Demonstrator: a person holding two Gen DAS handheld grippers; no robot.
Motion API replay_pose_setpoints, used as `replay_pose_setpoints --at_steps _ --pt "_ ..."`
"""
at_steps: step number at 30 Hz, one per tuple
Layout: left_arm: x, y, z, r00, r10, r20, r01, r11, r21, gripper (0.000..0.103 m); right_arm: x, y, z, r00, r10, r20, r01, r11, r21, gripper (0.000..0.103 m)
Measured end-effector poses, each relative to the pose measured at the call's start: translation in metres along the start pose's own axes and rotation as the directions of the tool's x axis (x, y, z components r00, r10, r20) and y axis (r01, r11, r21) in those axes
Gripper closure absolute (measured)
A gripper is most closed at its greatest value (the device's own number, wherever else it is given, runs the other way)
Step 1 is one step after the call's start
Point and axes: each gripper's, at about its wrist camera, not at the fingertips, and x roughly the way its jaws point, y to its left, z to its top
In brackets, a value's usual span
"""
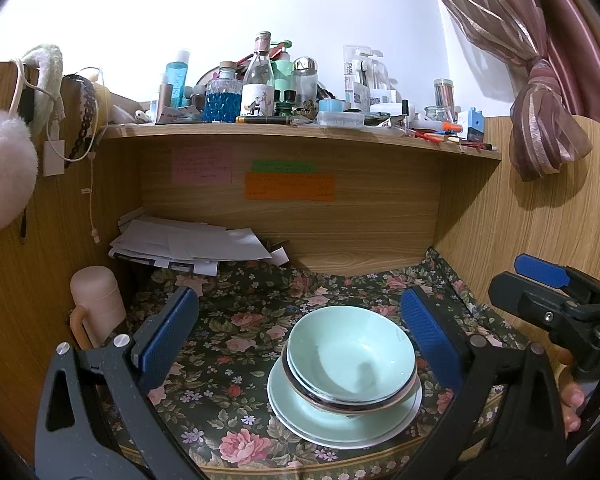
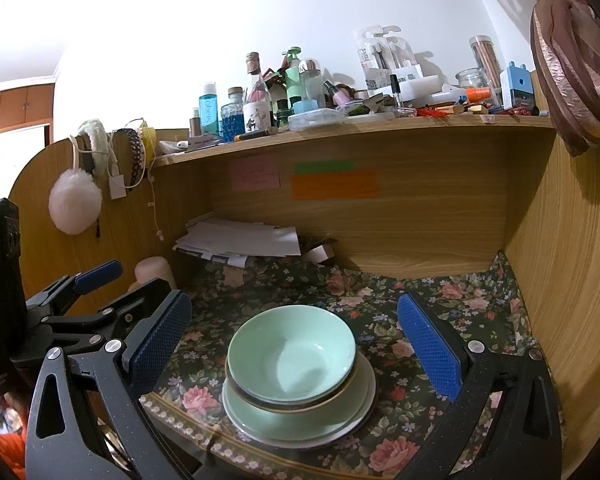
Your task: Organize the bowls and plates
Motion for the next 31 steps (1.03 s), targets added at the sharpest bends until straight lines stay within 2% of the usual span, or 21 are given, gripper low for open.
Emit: replay_pose_setpoints --at_steps 10,31 --pt "0.007 -0.01 -0.001 1.0 -0.013 -0.009 0.013 1.0 -0.003 0.0 0.003 -0.001 0.0 1.0 -0.003 -0.006 0.003 1.0 0.01 0.0" --pt "0.018 -0.021 0.005 1.0 0.014 -0.016 -0.014 1.0 -0.028 0.0 0.011 -0.011 0.001 1.0 -0.012 -0.007 0.013 1.0 0.022 0.0"
